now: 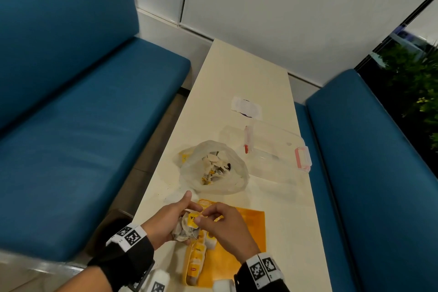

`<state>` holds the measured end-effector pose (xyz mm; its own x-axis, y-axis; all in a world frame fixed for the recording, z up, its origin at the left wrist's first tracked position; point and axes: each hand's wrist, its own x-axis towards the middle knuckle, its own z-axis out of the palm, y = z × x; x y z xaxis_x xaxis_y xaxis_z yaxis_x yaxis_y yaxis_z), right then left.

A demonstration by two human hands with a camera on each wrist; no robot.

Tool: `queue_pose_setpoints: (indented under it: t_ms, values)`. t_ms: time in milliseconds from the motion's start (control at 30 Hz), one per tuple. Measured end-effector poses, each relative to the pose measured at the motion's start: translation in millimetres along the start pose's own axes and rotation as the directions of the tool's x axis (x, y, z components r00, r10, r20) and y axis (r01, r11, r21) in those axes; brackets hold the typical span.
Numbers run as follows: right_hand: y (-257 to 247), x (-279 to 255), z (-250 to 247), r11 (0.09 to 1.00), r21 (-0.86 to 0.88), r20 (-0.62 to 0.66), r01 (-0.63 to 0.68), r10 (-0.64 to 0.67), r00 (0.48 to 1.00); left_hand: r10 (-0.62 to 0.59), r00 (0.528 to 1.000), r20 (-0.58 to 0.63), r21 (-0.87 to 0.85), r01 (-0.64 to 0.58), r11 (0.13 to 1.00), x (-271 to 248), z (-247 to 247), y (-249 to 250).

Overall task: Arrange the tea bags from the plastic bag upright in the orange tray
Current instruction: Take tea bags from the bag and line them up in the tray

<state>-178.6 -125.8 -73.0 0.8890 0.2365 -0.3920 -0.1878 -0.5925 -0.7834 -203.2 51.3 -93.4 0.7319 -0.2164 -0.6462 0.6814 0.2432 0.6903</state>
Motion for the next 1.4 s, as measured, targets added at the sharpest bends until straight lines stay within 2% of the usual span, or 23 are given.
queue_pose_setpoints:
  t_ms: [100,233,500,900,1133,1267,1400]
  values:
    - [-3,-1,7,1.000,-0.024,0.024,-0.020,0.021,1.000,0.026,1.000,0.005,0.028,-0.026,0.999,1,2,2]
    - [-6,2,10,0.999,-0.053,-0.013,0.003,-0.004,1.000,0.040,0.999,0.036,0.005,-0.040,0.999,3,4,0]
    - [-11,0,-4,0.975,0.221,-0.018,-0.035,0.040,0.999,0.105,0.989,0.106,-0.043,-0.101,0.994,3,-5,-9]
    - [-10,0,-5,0.907,0.416,0.003,-0.074,0.080,0.997,0.206,0.967,0.152,0.001,-0.208,0.978,6,-3,-15]
    - [-7,-3,-9,0.896,0.373,0.095,-0.240,0.221,0.971,0.257,0.960,0.107,-0.040,-0.255,0.966,8,-1,-16]
    - [-6,-5,-6,0.893,0.396,0.104,-0.213,0.187,0.977,0.281,0.958,0.061,-0.061,-0.278,0.959,4,3,-14]
    - [-6,-5,-6,0.899,0.415,0.039,-0.138,0.134,0.990,0.280,0.960,0.016,-0.064,-0.278,0.958,5,0,-17]
